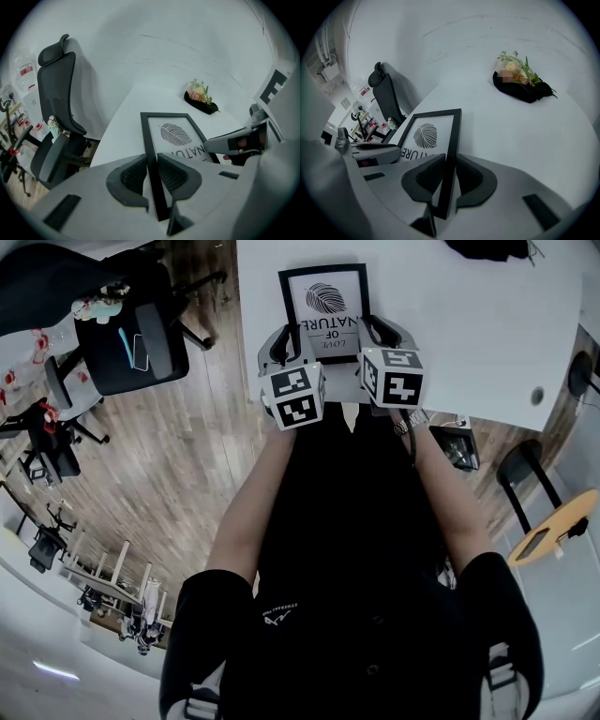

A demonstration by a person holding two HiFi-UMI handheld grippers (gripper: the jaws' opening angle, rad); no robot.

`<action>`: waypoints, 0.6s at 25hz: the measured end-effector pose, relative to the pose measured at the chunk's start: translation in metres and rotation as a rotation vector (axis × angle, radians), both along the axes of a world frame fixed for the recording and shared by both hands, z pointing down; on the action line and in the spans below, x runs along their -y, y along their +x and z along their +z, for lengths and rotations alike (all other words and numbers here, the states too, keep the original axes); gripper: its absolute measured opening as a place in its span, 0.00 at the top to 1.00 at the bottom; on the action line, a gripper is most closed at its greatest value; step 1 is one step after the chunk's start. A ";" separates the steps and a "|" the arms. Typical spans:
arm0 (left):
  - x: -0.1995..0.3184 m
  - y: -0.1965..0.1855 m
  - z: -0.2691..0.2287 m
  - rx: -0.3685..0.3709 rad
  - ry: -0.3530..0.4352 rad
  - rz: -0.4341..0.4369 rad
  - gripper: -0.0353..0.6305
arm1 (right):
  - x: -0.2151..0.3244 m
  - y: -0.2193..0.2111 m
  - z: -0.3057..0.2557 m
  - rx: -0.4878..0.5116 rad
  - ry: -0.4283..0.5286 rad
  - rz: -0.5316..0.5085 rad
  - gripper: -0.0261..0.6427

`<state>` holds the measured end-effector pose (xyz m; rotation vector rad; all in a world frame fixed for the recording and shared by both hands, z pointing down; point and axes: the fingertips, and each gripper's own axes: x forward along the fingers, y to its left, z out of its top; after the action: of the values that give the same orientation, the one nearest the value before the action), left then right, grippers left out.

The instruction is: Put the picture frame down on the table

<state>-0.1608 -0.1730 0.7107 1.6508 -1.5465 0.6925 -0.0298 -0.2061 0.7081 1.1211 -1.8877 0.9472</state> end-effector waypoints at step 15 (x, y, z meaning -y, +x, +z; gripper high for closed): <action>0.007 0.005 0.006 0.006 0.001 0.019 0.83 | 0.003 0.005 0.009 -0.009 0.006 -0.010 0.85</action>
<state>-0.1560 -0.1805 0.7167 1.6678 -1.5375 0.7073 -0.0251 -0.2093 0.7167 1.1172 -1.8887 0.9301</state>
